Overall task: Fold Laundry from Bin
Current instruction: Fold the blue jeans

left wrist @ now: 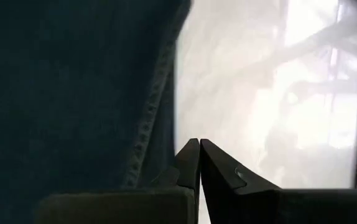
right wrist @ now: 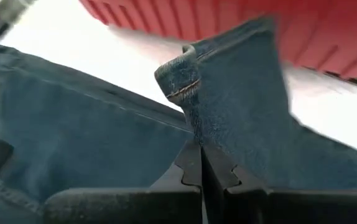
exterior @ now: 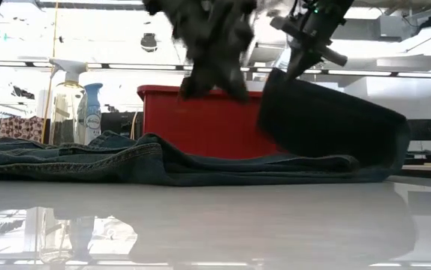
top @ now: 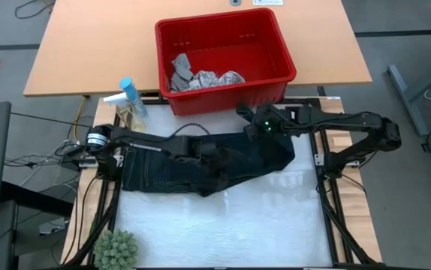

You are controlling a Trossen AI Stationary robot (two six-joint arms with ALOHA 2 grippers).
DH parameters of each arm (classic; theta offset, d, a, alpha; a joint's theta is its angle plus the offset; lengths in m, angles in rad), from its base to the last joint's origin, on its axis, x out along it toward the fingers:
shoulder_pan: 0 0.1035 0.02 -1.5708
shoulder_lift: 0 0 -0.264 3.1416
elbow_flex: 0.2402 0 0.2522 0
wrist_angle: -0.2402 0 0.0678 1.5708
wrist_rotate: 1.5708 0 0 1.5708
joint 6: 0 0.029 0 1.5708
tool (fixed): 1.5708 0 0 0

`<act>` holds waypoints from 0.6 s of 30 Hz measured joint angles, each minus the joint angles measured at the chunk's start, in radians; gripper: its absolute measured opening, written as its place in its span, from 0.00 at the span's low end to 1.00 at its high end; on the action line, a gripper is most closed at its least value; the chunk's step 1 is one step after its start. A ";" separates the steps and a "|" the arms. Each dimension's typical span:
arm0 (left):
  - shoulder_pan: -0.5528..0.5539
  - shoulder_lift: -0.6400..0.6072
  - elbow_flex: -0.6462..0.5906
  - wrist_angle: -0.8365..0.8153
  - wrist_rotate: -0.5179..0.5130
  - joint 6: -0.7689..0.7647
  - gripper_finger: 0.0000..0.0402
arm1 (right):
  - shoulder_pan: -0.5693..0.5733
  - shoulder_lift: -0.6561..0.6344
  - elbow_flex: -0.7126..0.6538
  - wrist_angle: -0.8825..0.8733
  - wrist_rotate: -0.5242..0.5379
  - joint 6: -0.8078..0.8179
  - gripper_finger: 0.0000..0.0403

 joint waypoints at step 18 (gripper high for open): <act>-0.076 -0.231 0.741 -0.684 -0.133 -0.005 0.00 | 0.124 0.006 0.000 0.428 0.001 -0.060 0.04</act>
